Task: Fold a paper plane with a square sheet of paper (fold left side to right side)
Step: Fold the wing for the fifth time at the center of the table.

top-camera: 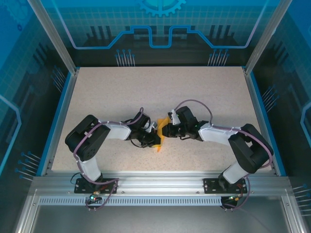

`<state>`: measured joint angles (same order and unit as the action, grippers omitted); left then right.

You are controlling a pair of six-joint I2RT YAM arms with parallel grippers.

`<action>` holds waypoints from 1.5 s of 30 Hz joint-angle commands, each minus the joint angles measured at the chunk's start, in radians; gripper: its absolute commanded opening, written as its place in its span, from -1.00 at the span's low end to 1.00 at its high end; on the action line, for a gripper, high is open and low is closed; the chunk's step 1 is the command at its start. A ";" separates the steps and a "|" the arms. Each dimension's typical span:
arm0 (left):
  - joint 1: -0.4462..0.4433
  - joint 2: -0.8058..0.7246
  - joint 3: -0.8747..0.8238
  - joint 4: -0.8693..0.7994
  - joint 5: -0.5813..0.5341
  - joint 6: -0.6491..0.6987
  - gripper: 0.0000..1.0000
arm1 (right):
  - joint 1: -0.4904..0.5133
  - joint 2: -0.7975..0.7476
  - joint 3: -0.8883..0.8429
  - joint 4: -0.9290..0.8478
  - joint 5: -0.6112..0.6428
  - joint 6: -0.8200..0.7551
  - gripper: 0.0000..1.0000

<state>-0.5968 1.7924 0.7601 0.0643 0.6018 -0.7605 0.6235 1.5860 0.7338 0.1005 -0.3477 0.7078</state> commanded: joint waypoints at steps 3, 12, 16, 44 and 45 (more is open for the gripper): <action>-0.029 0.055 -0.031 -0.151 -0.102 0.004 -0.90 | 0.002 0.084 0.042 0.030 -0.018 -0.041 -0.77; -0.029 0.054 -0.031 -0.156 -0.105 0.006 -0.90 | -0.029 0.185 0.080 0.041 -0.010 -0.075 -0.78; -0.030 0.056 -0.029 -0.159 -0.106 0.007 -0.91 | -0.037 0.211 0.101 0.023 -0.004 -0.096 -0.78; -0.030 0.066 -0.019 -0.181 -0.111 0.021 -0.94 | -0.191 0.304 0.225 -0.085 -0.004 -0.190 -0.79; -0.030 0.064 -0.020 -0.181 -0.112 0.021 -0.94 | -0.199 0.311 0.234 -0.089 -0.008 -0.194 -0.79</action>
<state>-0.6052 1.7943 0.7734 0.0452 0.5869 -0.7574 0.4477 1.8679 0.9340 0.0414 -0.3710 0.5442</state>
